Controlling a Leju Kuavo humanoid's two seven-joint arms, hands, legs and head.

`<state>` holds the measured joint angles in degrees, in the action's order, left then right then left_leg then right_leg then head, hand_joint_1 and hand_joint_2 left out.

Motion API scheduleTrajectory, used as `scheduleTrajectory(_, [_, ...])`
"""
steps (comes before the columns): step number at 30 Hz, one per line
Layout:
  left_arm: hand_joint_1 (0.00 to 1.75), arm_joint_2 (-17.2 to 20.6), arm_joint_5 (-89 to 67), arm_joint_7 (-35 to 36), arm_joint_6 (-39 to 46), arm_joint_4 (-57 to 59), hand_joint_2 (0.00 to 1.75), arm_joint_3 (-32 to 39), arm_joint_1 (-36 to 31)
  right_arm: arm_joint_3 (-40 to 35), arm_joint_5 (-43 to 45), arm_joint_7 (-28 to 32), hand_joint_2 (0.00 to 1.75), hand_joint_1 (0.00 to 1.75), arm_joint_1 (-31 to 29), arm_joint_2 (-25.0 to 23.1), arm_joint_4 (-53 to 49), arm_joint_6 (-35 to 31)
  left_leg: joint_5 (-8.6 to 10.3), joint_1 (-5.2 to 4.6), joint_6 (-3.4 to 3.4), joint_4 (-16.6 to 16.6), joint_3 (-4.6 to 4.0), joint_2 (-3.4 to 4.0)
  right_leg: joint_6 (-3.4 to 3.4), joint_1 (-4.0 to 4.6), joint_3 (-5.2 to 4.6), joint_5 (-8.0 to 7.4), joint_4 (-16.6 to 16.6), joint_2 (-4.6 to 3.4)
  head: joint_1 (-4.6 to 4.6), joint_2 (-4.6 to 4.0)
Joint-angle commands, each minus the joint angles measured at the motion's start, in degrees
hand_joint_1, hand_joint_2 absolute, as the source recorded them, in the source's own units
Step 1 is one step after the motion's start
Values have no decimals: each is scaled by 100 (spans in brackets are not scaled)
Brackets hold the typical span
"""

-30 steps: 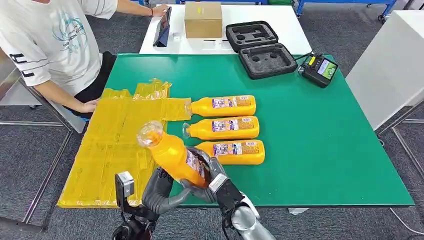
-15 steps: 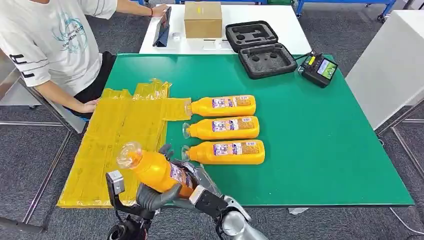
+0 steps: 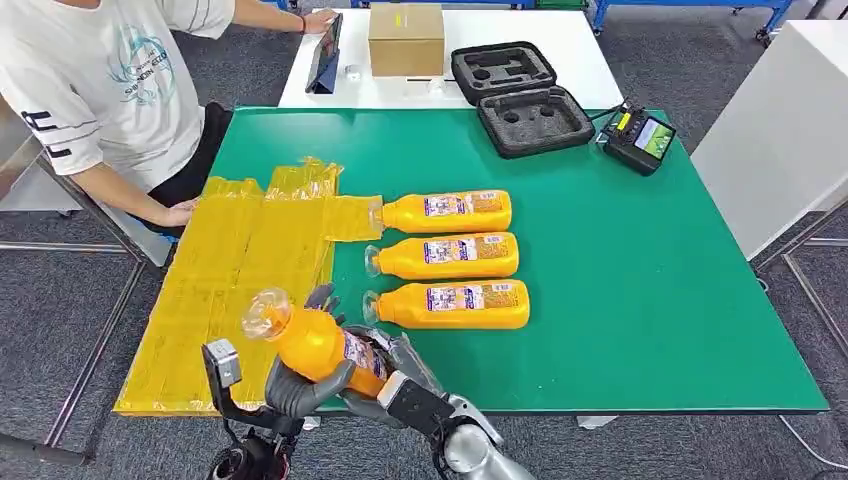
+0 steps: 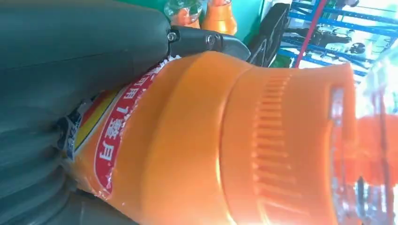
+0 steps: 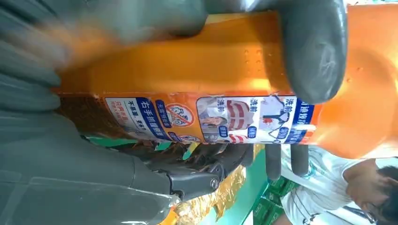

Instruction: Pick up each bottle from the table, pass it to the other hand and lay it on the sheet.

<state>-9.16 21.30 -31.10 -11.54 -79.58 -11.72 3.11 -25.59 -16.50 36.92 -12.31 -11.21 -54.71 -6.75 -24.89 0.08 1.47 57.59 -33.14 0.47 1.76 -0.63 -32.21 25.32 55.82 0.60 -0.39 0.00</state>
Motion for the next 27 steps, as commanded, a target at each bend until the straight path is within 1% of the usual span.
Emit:
scheduleTrajectory(1, [175,117,-204,23,31,248,175,-357,-244,-189,-6,-61,175,175,-217,-44,228,-53,-2,4,-8,0,5,-5,-7,4,6,2,-1,-3,2,0])
scheduleTrajectory(6, [175,123,-292,-17,86,258,175,-342,-245,-247,-72,-115,175,175,-197,-38,143,-159,-2,2,-7,-1,3,-4,-6,1,4,2,0,-2,0,0])
scheduleTrajectory(7, [175,114,-276,-17,94,247,175,-318,-242,-254,-124,-130,175,10,-194,-51,122,-242,-3,5,-9,-1,5,-5,-8,5,6,3,-2,-3,2,0])
scheduleTrajectory(8, [175,101,-269,-15,121,233,175,-289,-234,-263,-216,-157,175,0,-189,-58,98,-375,-3,3,-8,0,4,-2,-6,3,4,2,0,-5,0,0])
scheduleTrajectory(9, [175,95,-259,-12,132,212,175,-271,-223,-272,-261,-192,0,0,-187,-63,83,-445,-4,5,-10,0,4,-1,-8,4,4,3,-1,-7,0,0])
scheduleTrajectory(14, [175,58,-260,0,343,81,175,-106,-154,-302,-516,-300,0,0,-143,4,-221,-865,-5,3,-7,2,2,4,-5,3,1,2,1,-10,0,0])
scheduleTrajectory(16, [175,58,-349,-28,487,-2,175,-61,-125,-268,-490,-294,0,0,-91,56,-441,-904,-4,2,-6,3,0,0,-5,2,1,3,3,-6,2,0])
scheduleTrajectory(17, [175,42,-822,-193,1100,-75,175,-3,-117,-214,-612,-242,0,0,-16,99,-691,-1254,-3,3,-5,2,0,0,-3,2,1,2,1,-5,0,0])
scheduleTrajectory(18, [175,37,-880,-213,1207,-111,175,29,-114,-181,-623,-222,0,0,16,116,-824,-1391,-6,4,-7,5,-1,-1,-5,4,1,3,2,-6,0,0])
scheduleTrajectory(19, [175,51,-876,-208,1213,-150,175,53,-116,-183,-618,-264,0,0,46,164,-990,-1381,-3,2,-5,3,-2,-2,-4,2,-1,2,2,-4,0,0])
scheduleTrajectory(20, [175,7,-886,-192,1399,-181,175,164,-103,-107,-637,-58,0,0,121,170,-1316,-1806,-6,5,-7,5,-2,-2,-6,5,1,4,2,-6,2,0])
scheduleTrajectory(23, [175,0,-1557,-402,2177,-197,175,235,-134,-106,-820,51,0,0,256,243,-1908,-2466,-4,1,-6,3,-4,-2,-5,0,-3,3,4,-5,0,0])
scheduleTrajectory(24, [175,-23,-1971,-500,2706,-184,175,286,-177,-122,-963,225,0,0,337,264,-2194,-2987,-2,0,-4,3,-8,-4,-3,0,-5,2,4,-1,2,0])
scheduleTrajectory(25, [175,-33,-2049,-501,2834,-169,175,306,-210,-178,-985,194,0,0,400,306,-2388,-3078,-4,0,-6,4,-8,-4,-5,0,-4,3,6,-3,2,0])
scheduleTrajectory(26, [175,-35,-2335,-583,3188,-147,175,333,-237,-153,-1111,294,0,0,454,295,-2520,-3325,-4,2,-6,4,-6,-2,-5,2,-4,3,5,-5,4,0])
scheduleTrajectory(27, [175,-37,-2745,-670,3646,-114,175,365,-270,70,-1460,308,0,0,581,174,-2867,-3325,-4,4,-10,1,-1,-8,-8,4,1,4,3,-2,-2,0])
